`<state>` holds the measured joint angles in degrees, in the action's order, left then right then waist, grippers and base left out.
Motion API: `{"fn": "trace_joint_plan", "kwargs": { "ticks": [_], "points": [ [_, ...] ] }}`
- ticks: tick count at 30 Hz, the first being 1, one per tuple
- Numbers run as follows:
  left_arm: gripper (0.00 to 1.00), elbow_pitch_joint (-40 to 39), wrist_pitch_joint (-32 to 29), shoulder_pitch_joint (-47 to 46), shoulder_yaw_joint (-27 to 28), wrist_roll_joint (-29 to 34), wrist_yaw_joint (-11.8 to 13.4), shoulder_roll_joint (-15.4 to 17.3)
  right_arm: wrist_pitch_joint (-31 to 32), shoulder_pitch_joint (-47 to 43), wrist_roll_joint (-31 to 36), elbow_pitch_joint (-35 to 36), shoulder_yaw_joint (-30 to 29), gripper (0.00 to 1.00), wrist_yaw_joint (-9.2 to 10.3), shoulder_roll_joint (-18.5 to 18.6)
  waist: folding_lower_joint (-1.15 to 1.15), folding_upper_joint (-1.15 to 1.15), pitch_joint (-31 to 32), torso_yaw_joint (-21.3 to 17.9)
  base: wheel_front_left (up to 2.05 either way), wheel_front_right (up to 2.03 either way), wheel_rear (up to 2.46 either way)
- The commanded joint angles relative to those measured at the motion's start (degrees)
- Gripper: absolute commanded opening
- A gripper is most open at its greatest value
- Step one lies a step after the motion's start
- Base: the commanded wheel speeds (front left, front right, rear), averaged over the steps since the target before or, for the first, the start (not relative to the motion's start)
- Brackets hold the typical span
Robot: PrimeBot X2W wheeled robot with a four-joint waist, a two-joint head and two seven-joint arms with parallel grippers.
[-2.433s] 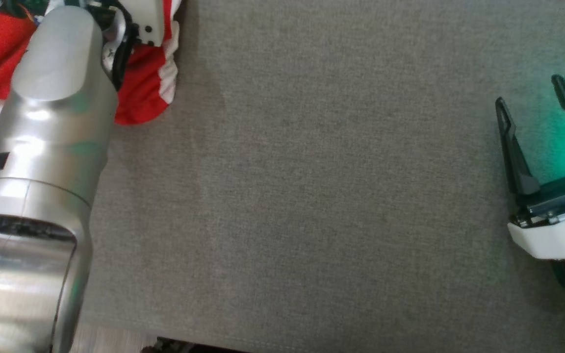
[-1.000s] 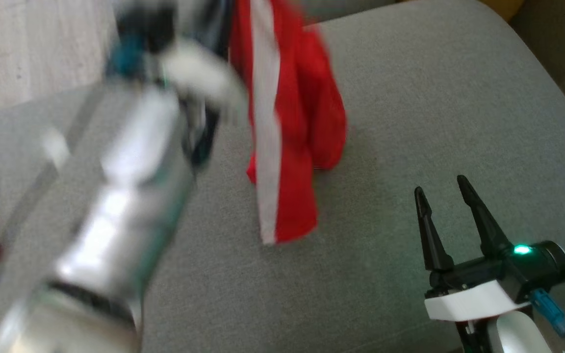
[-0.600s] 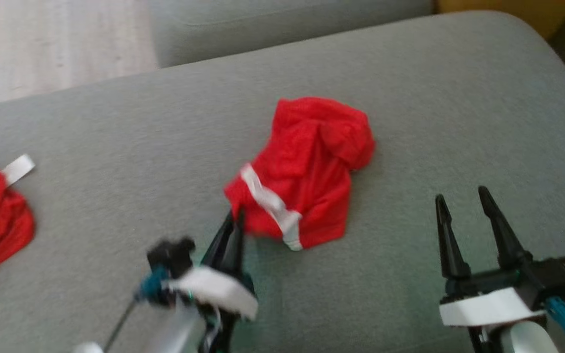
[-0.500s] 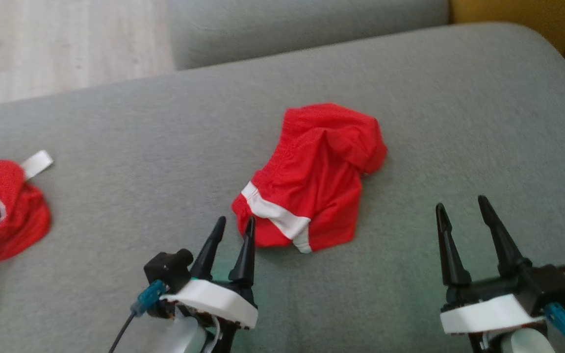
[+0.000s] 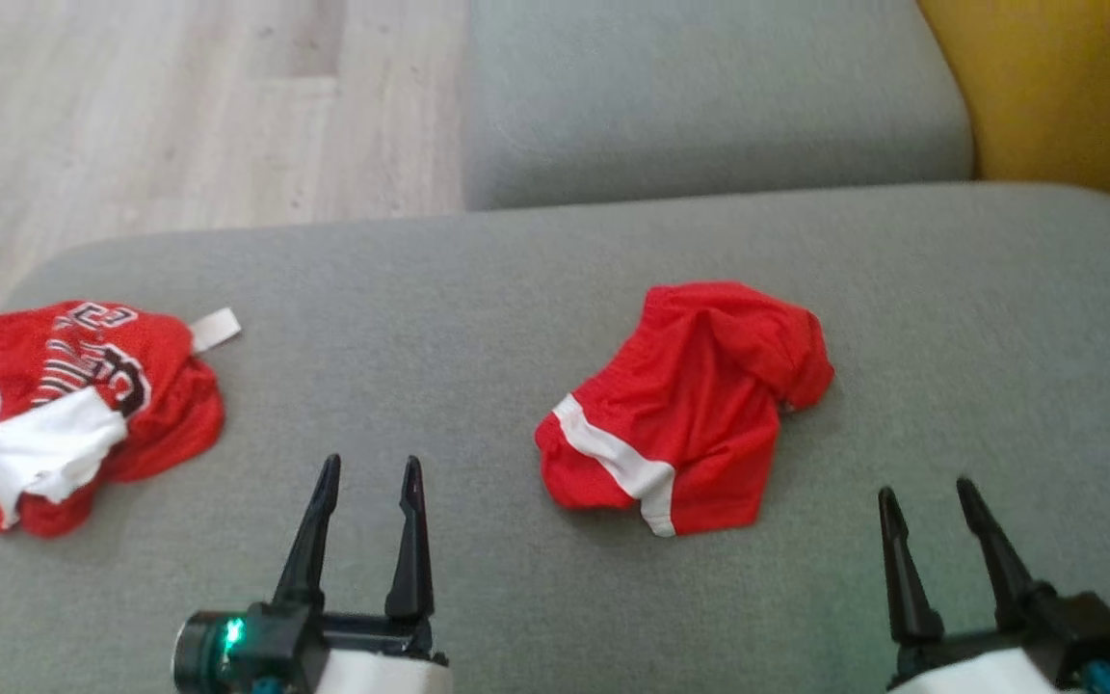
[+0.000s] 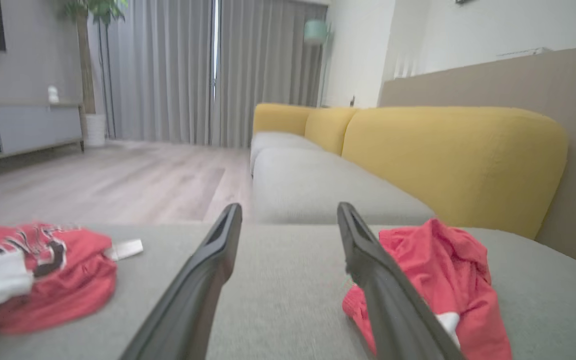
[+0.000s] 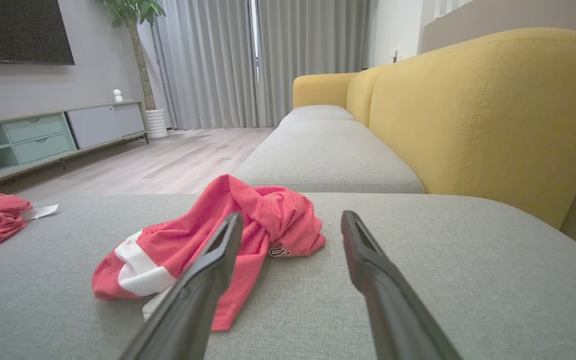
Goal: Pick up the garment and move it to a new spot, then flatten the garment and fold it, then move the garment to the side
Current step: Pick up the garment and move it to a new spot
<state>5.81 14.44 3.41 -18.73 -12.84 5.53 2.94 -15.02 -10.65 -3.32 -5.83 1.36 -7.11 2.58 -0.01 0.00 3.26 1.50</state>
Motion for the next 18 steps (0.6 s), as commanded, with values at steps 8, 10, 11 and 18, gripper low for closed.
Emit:
{"fn": "trace_joint_plan", "kwargs": {
  "ticks": [8, 10, 11, 18],
  "points": [
    [1.0, -6.48, 0.55, 6.03, 4.39, 6.42, 1.3, -0.06, 0.02, -2.33, -2.01, 0.26, 1.86, 1.0, -0.37, 0.3, 0.01, 0.0, 3.64, 2.0, 0.0, 0.0, 0.0],
    [1.0, -6.26, 0.55, 7.09, 4.98, 6.95, 1.59, -0.06, 0.02, -2.63, -2.2, 0.06, 2.15, 1.0, -0.37, 0.3, 0.01, 0.0, 3.94, 2.05, 0.0, 0.0, 0.0],
    [1.0, -6.2, 0.55, 7.42, 5.15, 6.96, 1.61, -0.06, 0.02, -2.73, -2.32, -0.02, 2.26, 1.0, -0.37, 0.3, 0.01, 0.0, 4.04, 2.09, 0.0, 0.0, 0.0],
    [1.0, -5.45, 0.55, 7.74, 5.36, 8.15, 0.73, -0.06, 0.02, -2.81, -2.61, -0.33, 2.79, 1.0, -0.37, 0.3, 0.01, 0.0, 4.01, 2.17, 0.0, 0.0, 0.0]
  ]
}}
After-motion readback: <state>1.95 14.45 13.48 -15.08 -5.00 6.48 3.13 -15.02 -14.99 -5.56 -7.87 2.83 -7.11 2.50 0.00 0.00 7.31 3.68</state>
